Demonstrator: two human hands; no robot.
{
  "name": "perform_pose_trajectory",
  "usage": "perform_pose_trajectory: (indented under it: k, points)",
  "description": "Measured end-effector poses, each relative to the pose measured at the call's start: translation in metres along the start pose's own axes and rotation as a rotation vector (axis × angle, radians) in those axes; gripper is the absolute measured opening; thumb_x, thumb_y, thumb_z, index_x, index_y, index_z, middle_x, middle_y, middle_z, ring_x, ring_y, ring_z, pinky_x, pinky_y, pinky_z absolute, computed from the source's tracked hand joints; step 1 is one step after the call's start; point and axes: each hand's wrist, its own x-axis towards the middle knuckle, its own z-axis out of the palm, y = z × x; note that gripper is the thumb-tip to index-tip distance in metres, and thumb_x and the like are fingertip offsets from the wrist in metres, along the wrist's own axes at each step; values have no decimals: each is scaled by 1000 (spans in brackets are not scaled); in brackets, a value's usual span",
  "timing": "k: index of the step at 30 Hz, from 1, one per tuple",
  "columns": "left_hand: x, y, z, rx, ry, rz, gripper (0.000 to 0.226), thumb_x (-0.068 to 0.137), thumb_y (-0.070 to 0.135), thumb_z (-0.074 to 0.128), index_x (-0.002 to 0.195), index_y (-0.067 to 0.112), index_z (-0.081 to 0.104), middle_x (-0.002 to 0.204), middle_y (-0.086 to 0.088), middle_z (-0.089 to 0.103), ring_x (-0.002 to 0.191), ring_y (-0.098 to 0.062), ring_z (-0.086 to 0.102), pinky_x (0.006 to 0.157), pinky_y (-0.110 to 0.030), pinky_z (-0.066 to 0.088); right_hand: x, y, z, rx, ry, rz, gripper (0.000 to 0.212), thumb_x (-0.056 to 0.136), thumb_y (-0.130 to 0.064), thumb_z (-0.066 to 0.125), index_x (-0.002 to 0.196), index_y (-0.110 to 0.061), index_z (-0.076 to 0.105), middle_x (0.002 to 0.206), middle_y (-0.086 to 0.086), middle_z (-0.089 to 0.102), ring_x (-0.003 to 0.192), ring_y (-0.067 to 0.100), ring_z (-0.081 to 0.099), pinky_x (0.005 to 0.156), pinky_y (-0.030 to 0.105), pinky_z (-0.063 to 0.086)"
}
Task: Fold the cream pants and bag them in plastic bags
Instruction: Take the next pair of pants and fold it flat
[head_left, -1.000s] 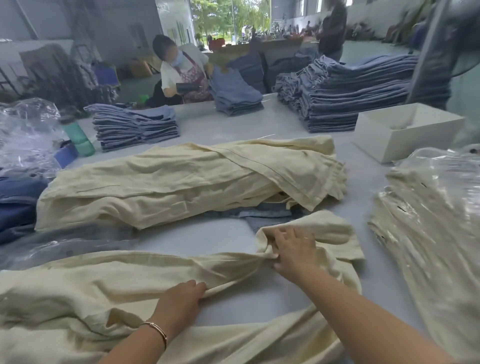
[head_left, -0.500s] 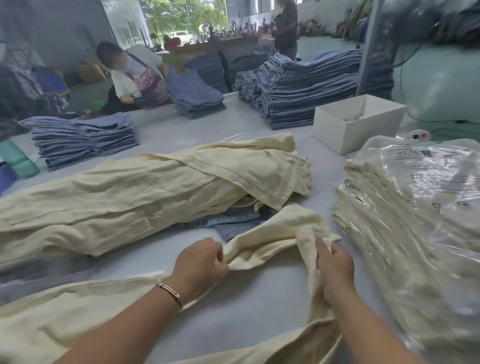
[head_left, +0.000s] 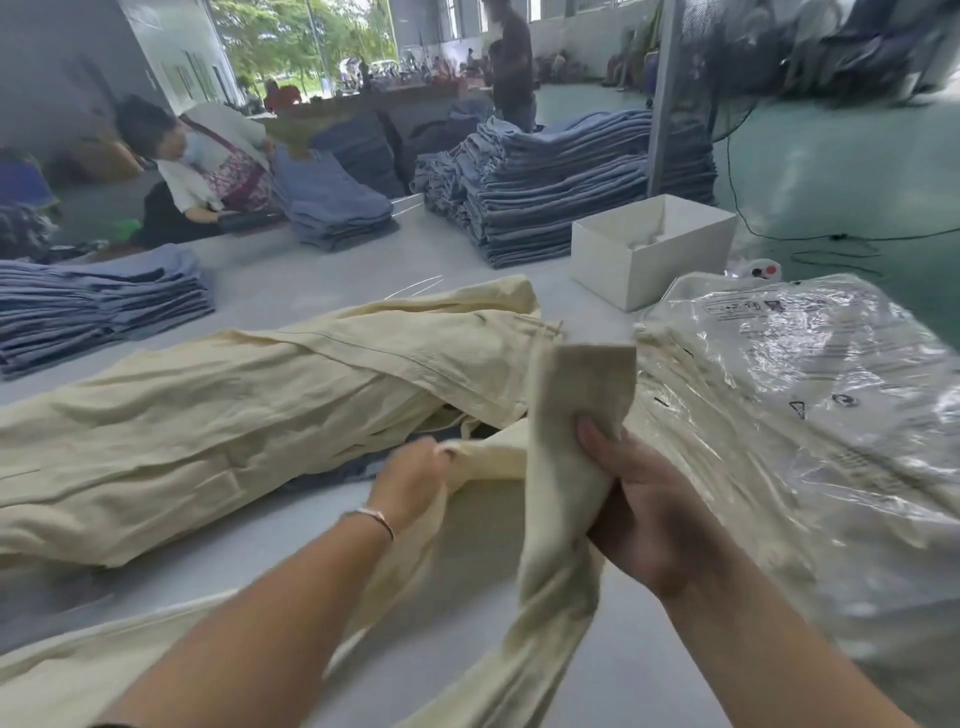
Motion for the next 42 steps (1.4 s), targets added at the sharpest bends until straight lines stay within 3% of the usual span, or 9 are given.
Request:
perform_pose_trajectory:
  k: [3,8,11,15,20,27,36,40,42]
  points:
    - [15,12,-60,-672,-59,-235,20,97,20,52,106,9,65,104,-17,67,86,-24,67,74,-36,50,14,-13,19,18,54,-187,30,89,-25,61,114,-8,65,107,11,70,97,24,68,81,35,55]
    - [27,2,-115,-1373,-194,-220,42,93,46,53,82,12,75,84,-9,71,69,-22,69,63,-30,58,32,-6,-37,-717,795,-271,20,87,-18,62,86,2,60,78,14,65,76,32,60,75,39,51]
    - [32,-9,-96,-608,-36,-286,45,98,46,44,110,9,64,120,-15,63,103,-30,63,88,-34,51,33,14,-73,-838,860,-39,15,82,-13,64,94,-5,61,81,8,60,78,27,59,67,29,43]
    - [11,-34,-45,329,168,-238,37,95,31,47,121,5,49,127,-22,54,116,-37,50,94,-40,39,24,36,-107,-1304,886,103,72,73,-5,66,136,-5,30,122,19,52,114,37,52,90,39,43]
    - [-59,-11,2,262,228,301,31,84,19,50,113,9,59,107,-13,59,97,-33,55,85,-45,47,14,70,-114,-2267,626,162,101,88,-29,46,137,-26,-42,155,16,-23,144,36,-7,114,51,8]
    - [-169,-22,54,339,-292,212,55,83,71,39,121,32,47,124,8,54,116,-16,48,95,-31,36,8,106,-125,-2140,-203,175,61,83,-62,48,140,-47,29,159,-12,5,146,11,6,118,37,11]
    - [-263,-69,33,435,15,335,81,66,82,51,116,21,68,112,7,66,110,-6,55,95,-20,46,-12,130,-98,-2184,-727,217,125,49,-76,68,150,-40,4,159,9,-16,146,24,-17,116,41,-10]
    - [-294,-85,44,453,99,432,79,60,56,68,129,19,58,120,0,64,116,-13,47,94,-25,48,-28,155,-74,-2209,-805,-48,94,70,-38,61,150,-18,17,159,9,9,143,24,24,114,32,25]
    - [-305,-92,42,427,73,373,86,47,54,70,124,21,49,110,2,66,104,-13,53,83,-22,51,-33,158,-67,-2152,-796,-260,74,55,-23,66,126,-13,51,135,15,50,108,31,60,83,33,54]
